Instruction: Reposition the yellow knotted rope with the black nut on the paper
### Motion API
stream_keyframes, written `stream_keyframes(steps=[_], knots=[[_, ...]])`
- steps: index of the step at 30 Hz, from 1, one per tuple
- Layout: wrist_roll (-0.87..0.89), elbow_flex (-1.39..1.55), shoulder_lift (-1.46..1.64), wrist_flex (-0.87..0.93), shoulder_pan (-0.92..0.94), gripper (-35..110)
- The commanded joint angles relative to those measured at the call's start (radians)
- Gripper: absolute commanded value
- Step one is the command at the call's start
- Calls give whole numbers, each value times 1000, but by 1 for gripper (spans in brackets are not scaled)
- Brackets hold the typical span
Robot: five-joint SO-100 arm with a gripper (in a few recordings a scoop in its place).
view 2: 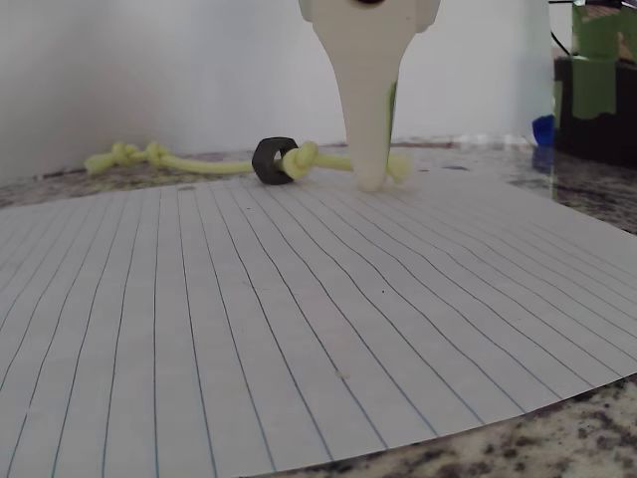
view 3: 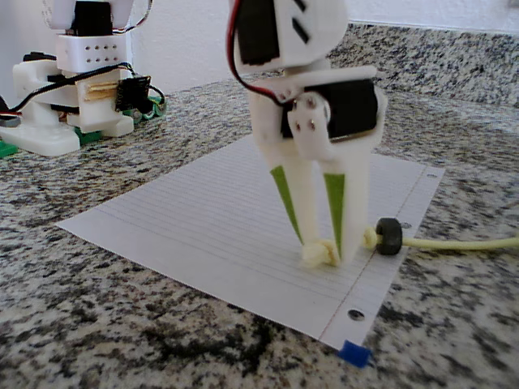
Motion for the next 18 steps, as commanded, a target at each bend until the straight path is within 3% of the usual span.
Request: stream_keyframes(steps=[1,9,18], knots=[[-8,-40,2,5,-2,35],[-8,-49,-14,3,-6,34],[-8,-52,-18,3,-6,2]])
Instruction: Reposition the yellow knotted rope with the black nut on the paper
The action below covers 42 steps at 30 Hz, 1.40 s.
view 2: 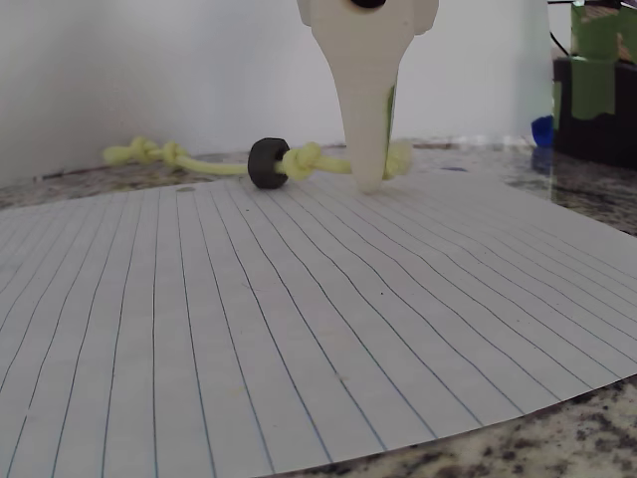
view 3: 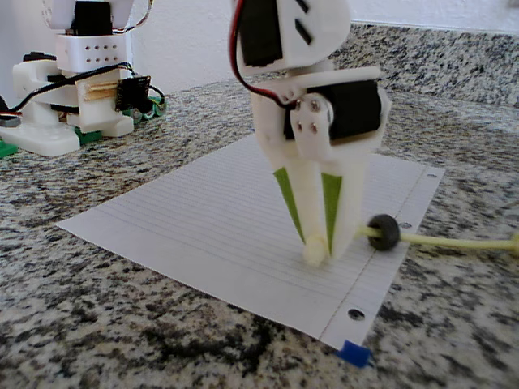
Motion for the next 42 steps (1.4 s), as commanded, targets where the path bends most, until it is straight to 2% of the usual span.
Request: stream_keyframes(steps=[1,11,25,42], knots=[[0,-28,6,3,-8,0],[0,-28,60,29,11,0],[-12,12,379,32,114,0],[-15,699,1088,-434,279,0]])
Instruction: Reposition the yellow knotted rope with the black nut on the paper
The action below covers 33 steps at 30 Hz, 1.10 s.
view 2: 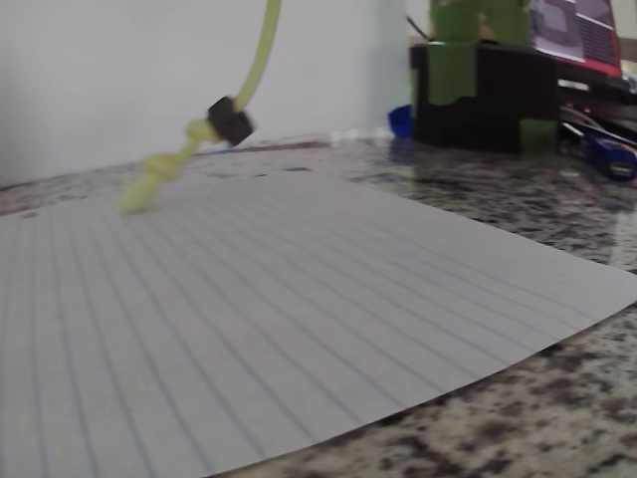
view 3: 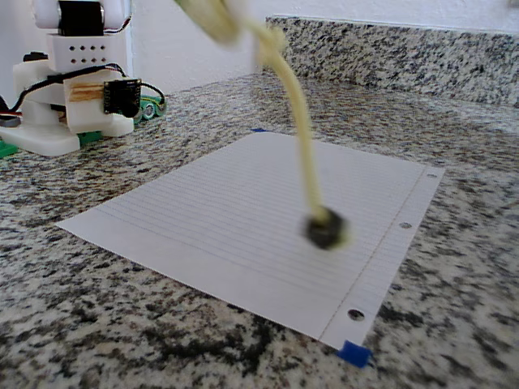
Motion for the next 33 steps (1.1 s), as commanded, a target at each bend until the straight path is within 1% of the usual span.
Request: stream_keyframes(steps=[1,4,11,14,18,25,27,33], knots=[[-9,80,196,-109,41,0],[-9,172,304,-175,84,0],[17,502,471,-489,210,0],[48,586,499,-565,225,0],[135,617,518,-578,133,0],[394,684,561,-571,-118,0],[520,742,597,-581,-190,0],[808,914,704,-638,-367,0]])
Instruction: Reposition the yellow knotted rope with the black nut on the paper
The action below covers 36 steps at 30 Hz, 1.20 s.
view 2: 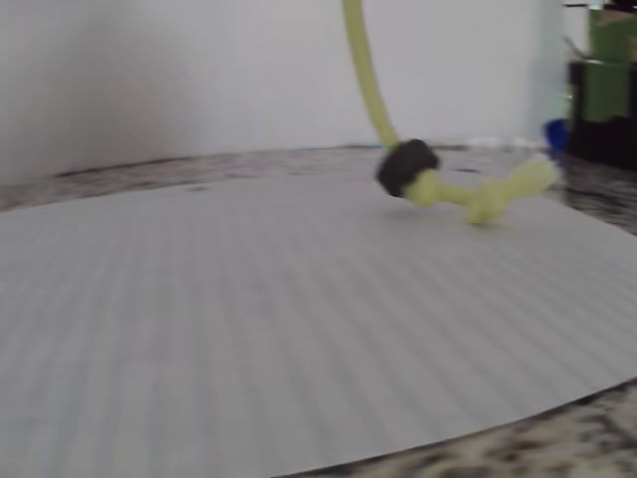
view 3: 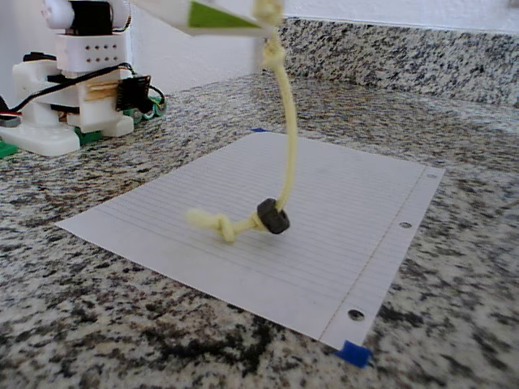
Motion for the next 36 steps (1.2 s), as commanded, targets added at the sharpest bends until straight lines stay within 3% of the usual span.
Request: stream_keyframes(steps=[1,15,26,28,30,31,36], knots=[[152,44,60,-29,-86,0],[649,249,256,-29,-310,0],[951,253,281,173,-370,1],[951,253,279,184,-376,20],[942,253,279,196,-390,51],[940,253,279,201,-396,58],[907,253,282,235,-400,57]])
